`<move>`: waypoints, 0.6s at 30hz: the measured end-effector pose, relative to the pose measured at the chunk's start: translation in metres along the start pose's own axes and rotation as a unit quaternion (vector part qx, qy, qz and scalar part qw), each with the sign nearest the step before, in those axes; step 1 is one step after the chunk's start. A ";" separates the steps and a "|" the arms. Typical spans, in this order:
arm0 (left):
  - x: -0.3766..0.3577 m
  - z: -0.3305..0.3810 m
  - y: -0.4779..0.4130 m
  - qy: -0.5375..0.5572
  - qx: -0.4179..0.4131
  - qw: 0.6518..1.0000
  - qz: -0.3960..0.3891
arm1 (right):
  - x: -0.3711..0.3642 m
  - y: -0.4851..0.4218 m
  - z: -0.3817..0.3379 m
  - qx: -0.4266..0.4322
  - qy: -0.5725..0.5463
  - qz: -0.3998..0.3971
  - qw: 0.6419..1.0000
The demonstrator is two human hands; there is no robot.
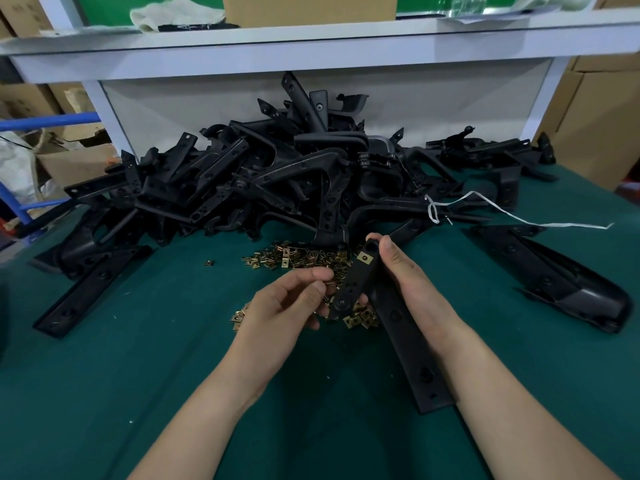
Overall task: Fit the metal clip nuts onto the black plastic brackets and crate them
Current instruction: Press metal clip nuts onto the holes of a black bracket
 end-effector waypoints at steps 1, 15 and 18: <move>0.000 0.000 0.000 0.001 -0.005 1.000 -0.001 | 0.000 0.000 0.000 -0.001 0.001 0.001 1.000; -0.003 0.006 0.000 -0.018 -0.029 0.999 -0.021 | 0.001 0.001 0.000 -0.009 0.032 0.026 0.999; -0.003 0.006 0.000 -0.021 -0.030 0.999 -0.024 | 0.001 0.002 -0.002 -0.010 0.033 0.028 0.999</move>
Point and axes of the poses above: each hand's wrist, its own y-axis away from the middle knuckle, its own x-axis out of the back of the hand, z = x × y, the point moved 7 cm from there along -y, towards the middle knuckle, and after that the axes turned 8 degrees about -x, right-handed, at the moved point
